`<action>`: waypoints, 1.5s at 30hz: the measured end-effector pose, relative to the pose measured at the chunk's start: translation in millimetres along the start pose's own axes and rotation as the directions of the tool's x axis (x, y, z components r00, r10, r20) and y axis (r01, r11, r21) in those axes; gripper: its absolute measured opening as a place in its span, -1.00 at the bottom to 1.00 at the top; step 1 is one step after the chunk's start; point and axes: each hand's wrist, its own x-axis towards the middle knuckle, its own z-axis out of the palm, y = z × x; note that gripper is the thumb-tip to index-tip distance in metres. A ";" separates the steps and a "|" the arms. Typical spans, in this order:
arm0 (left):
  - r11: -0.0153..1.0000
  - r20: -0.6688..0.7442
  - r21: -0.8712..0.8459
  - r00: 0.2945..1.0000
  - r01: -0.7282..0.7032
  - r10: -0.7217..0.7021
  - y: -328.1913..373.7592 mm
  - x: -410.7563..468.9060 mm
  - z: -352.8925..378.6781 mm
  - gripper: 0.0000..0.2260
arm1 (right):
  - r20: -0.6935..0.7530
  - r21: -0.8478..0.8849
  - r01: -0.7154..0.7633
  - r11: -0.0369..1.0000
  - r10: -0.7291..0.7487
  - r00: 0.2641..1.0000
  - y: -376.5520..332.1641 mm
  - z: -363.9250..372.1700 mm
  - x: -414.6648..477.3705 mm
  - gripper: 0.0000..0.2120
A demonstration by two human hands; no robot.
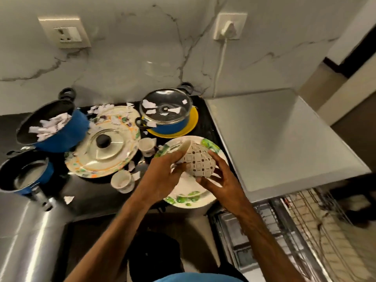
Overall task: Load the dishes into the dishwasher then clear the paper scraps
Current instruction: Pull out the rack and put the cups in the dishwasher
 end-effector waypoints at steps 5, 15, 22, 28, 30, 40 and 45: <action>0.951 0.241 -0.310 0.968 0.013 0.066 26.3 35.7 55.8 -0.73 | -0.177 0.138 -0.002 0.990 0.027 0.984 5.7 -61.6 -31.6 -0.32; 0.993 0.469 0.105 0.883 -0.056 0.000 80.0 68.8 202.4 -0.66 | -0.488 0.127 -0.143 0.982 0.187 0.853 65.3 -192.6 -113.3 -0.47; 0.792 0.563 0.586 0.790 -0.174 -0.243 64.7 77.5 295.3 -0.29 | -0.537 0.146 -0.276 0.950 0.311 0.784 133.7 -251.0 -147.4 -0.43; 0.560 0.485 0.784 0.828 -0.268 -0.283 70.7 77.5 319.5 -0.32 | -0.490 0.009 -0.546 0.838 0.479 0.728 207.8 -271.0 -129.2 -0.26; 0.530 0.467 0.805 0.835 -0.265 -0.292 75.3 80.4 322.2 -0.32 | -0.485 -0.148 -0.627 0.765 0.496 0.720 227.0 -268.3 -116.4 -0.16; 0.473 0.452 0.837 0.834 -0.274 -0.316 79.7 93.8 329.0 -0.31 | -0.225 -0.708 -0.494 0.505 0.502 0.835 284.0 -239.8 -73.6 -0.26; 0.498 0.441 0.828 0.848 -0.258 -0.294 72.9 97.6 327.6 -0.42 | -0.254 -0.711 -0.532 0.461 0.537 0.805 324.7 -227.2 -63.4 -0.10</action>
